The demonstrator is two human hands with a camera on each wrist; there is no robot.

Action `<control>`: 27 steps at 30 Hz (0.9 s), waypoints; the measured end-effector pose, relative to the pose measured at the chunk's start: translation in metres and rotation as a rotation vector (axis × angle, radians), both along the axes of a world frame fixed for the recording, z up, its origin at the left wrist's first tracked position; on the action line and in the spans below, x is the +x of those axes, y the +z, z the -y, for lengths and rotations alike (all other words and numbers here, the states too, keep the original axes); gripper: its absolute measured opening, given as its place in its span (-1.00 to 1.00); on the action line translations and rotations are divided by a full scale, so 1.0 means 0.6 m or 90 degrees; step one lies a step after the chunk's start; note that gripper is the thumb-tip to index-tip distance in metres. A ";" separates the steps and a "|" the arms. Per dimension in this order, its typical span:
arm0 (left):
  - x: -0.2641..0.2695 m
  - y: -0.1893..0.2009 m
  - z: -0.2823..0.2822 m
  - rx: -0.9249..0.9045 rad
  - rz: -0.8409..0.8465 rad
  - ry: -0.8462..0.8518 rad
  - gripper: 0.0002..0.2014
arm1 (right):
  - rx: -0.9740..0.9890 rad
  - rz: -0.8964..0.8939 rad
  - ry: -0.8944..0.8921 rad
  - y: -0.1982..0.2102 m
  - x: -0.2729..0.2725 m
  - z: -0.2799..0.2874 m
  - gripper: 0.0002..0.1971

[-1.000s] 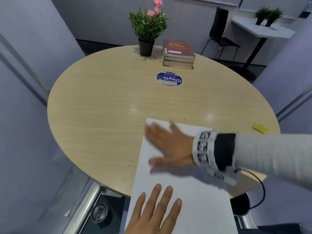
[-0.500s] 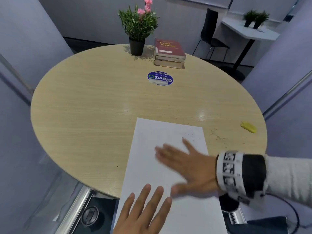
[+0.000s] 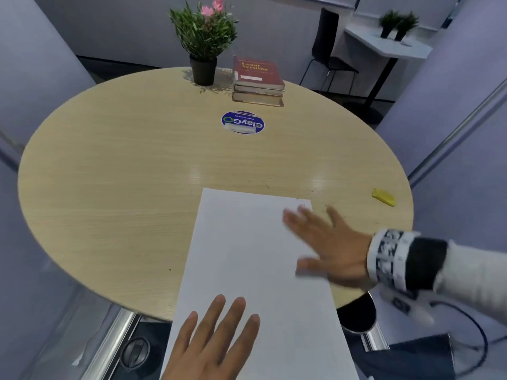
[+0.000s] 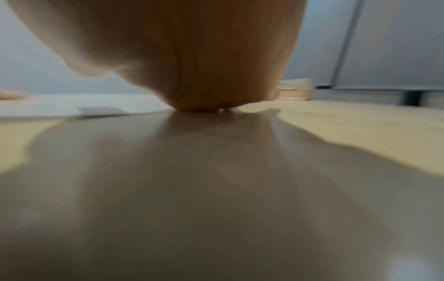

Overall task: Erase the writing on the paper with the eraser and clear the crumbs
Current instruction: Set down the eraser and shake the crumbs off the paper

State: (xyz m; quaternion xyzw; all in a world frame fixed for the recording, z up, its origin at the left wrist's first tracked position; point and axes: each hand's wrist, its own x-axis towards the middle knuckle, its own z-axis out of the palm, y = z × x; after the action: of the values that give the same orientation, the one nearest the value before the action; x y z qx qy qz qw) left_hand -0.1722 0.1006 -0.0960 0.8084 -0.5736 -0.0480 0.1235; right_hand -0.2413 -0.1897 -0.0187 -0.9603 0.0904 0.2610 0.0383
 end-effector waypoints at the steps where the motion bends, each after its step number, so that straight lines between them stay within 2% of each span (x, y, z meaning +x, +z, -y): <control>1: -0.001 0.002 0.000 0.003 -0.015 -0.001 -0.27 | -0.031 0.007 -0.053 0.007 0.004 0.029 0.06; 3: -0.003 0.008 0.002 0.004 -0.034 0.012 -0.25 | -0.064 0.006 -0.064 0.021 0.012 0.054 0.18; 5: -0.006 0.011 0.005 0.007 -0.043 0.022 -0.25 | -0.050 -0.013 0.033 0.029 0.017 0.026 0.13; 8: -0.004 0.009 0.010 0.000 -0.038 0.024 -0.29 | 0.043 -0.065 0.153 0.020 0.001 -0.035 0.03; 9: -0.004 0.009 0.011 0.001 -0.038 0.023 -0.30 | 0.053 -0.061 0.149 0.013 -0.005 -0.033 0.01; 11: -0.007 0.010 0.009 0.010 -0.033 0.023 -0.28 | 0.025 -0.018 0.062 0.005 -0.003 0.007 -0.03; 13: -0.008 0.012 0.008 0.022 -0.038 0.029 -0.25 | -0.030 0.029 -0.057 0.010 0.009 0.057 0.06; 14: -0.008 0.013 0.008 0.026 -0.038 0.034 -0.26 | -0.054 0.032 -0.079 0.015 0.016 0.072 0.13; 16: -0.008 0.015 0.009 0.031 -0.026 0.041 -0.33 | -0.070 0.013 -0.017 0.016 0.034 0.058 0.12; 18: -0.007 0.017 0.011 0.039 -0.020 0.039 -0.38 | -0.033 -0.003 0.088 0.012 0.047 0.009 0.03; 20: -0.007 0.021 0.011 0.048 -0.032 0.039 -0.36 | 0.017 -0.017 0.136 -0.002 0.051 -0.021 -0.03; 22: -0.010 0.026 0.011 0.050 -0.038 0.044 -0.33 | 0.017 0.000 0.072 -0.013 0.062 0.003 -0.02; 25: -0.014 0.026 0.009 0.063 -0.024 0.054 -0.31 | -0.071 -0.001 -0.094 0.001 0.080 0.073 0.17; 27: -0.011 0.026 0.010 0.049 -0.011 0.060 -0.35 | -0.109 -0.006 -0.051 0.008 0.082 0.069 0.19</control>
State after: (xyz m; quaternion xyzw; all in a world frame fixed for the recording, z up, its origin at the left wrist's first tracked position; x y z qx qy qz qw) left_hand -0.1788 0.0946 -0.0806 0.8382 -0.5315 -0.0709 0.0993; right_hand -0.1918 -0.2312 -0.0139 -0.9545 0.1506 0.2550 -0.0343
